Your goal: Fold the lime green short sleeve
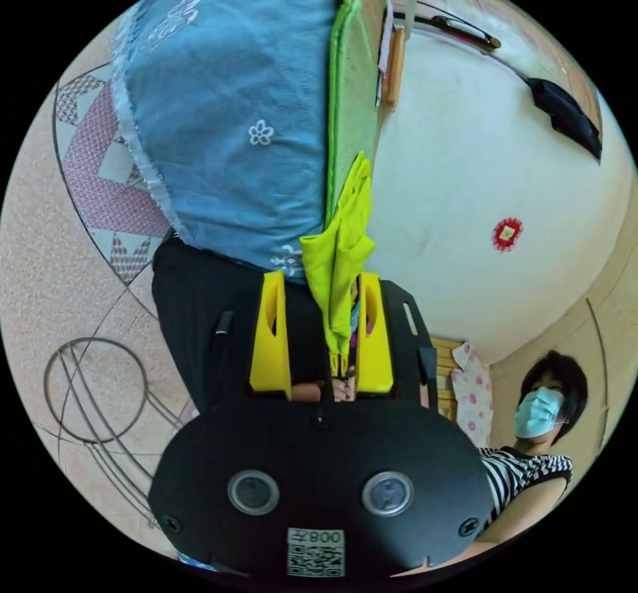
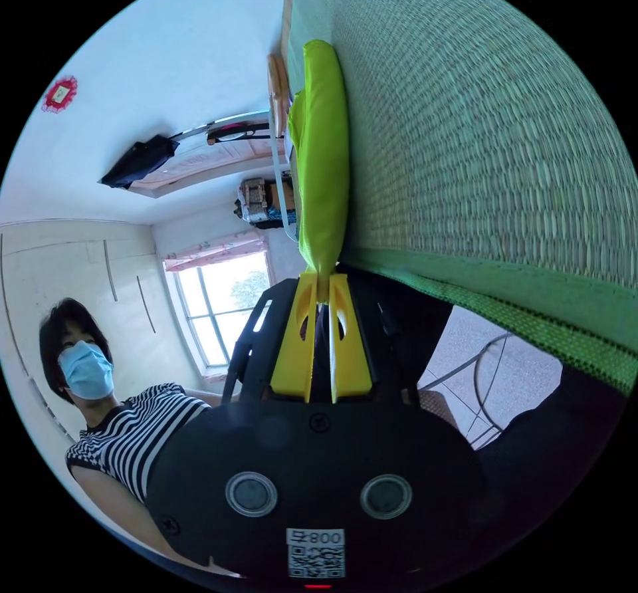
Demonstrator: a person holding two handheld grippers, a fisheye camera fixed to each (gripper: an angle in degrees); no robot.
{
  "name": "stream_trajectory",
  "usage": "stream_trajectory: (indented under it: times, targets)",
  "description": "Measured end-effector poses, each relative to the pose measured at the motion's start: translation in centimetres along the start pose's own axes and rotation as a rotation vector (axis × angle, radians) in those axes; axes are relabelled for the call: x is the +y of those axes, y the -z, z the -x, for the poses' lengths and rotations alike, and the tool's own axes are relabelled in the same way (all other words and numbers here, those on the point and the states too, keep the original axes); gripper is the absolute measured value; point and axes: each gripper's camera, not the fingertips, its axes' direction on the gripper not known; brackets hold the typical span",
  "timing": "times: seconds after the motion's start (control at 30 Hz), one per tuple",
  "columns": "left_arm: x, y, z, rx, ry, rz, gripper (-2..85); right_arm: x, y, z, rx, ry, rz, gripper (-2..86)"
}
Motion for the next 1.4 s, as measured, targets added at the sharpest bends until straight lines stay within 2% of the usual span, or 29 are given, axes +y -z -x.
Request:
stream_trajectory:
  times: [0.07, 0.17, 0.47, 0.87, 1.4]
  targets:
    - [-0.1, -0.4, 0.8, 0.106, -0.001, -0.029, 15.1, -0.1, 0.0, -0.1, 0.007, 0.002, 0.0, 2.5]
    - [-0.4, -0.8, 0.7, 0.125, -0.044, -0.02, 14.4, -0.1, 0.0, -0.5, 0.019, 0.004, -0.001, 2.5]
    - [0.2, -2.5, 0.1, -0.017, -0.091, 0.026, 4.9, 0.1, 0.8, -3.3, 0.045, 0.0, -0.004, 2.5]
    - [5.9, -4.9, 0.8, 0.022, -0.117, 0.066, 3.6, 4.0, 5.7, -8.6, 0.089, 0.011, 0.018, 2.6]
    - [12.7, -13.5, 1.1, 0.147, -0.3, 0.141, 3.5, 13.8, 18.2, -16.4, 0.025, 0.195, -0.046, 2.1]
